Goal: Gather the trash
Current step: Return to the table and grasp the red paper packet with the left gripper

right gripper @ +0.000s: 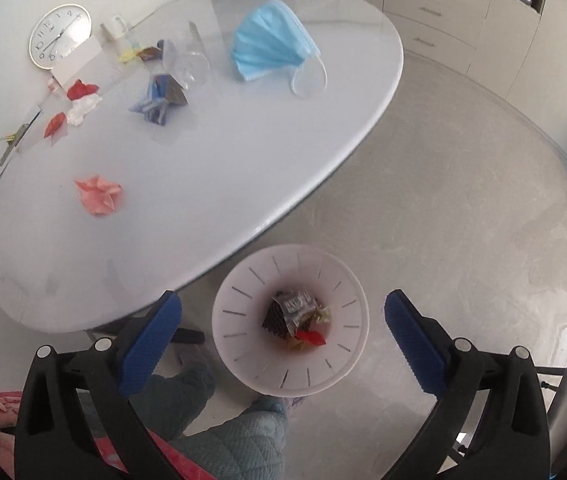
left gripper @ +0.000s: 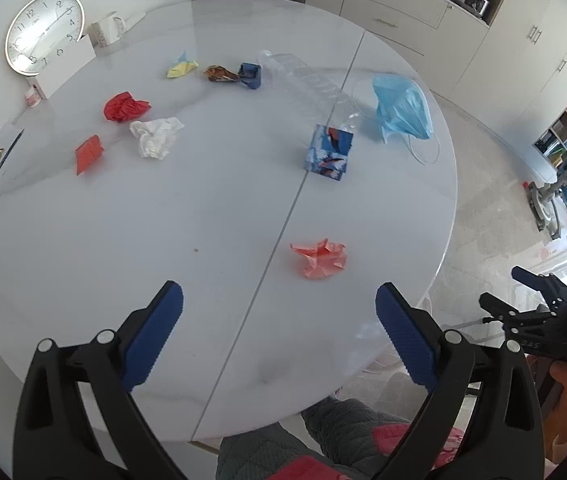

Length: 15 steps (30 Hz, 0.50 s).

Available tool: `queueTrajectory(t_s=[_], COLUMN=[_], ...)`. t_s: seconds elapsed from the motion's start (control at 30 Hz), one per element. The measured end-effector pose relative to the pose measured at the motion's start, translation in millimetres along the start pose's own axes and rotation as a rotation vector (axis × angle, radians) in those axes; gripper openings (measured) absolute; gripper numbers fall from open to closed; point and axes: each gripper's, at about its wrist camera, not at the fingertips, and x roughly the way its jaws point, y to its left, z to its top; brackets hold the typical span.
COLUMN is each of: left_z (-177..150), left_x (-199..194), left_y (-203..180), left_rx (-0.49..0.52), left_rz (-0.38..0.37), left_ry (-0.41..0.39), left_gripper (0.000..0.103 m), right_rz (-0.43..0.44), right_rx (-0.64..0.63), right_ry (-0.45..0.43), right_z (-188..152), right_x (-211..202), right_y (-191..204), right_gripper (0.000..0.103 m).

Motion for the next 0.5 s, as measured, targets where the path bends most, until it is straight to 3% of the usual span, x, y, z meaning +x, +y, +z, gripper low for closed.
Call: queueTrajectory(t_s=[0.2,0.5], left_z=[16,33], left_x=[-10,-12], left_y=[51,141], left_rx=[-0.034,-0.066], left_rz=[0.011,0.036], left_ry=[-0.062,-0.101], left_gripper=[0.095,0.095], right_rz=[-0.041,-0.069], right_rx=[-0.049,-0.062], right_ry=[-0.115,-0.205], right_z=[38,86], right_x=[-30,-21], right_y=[51,150], right_gripper=[0.101,0.101])
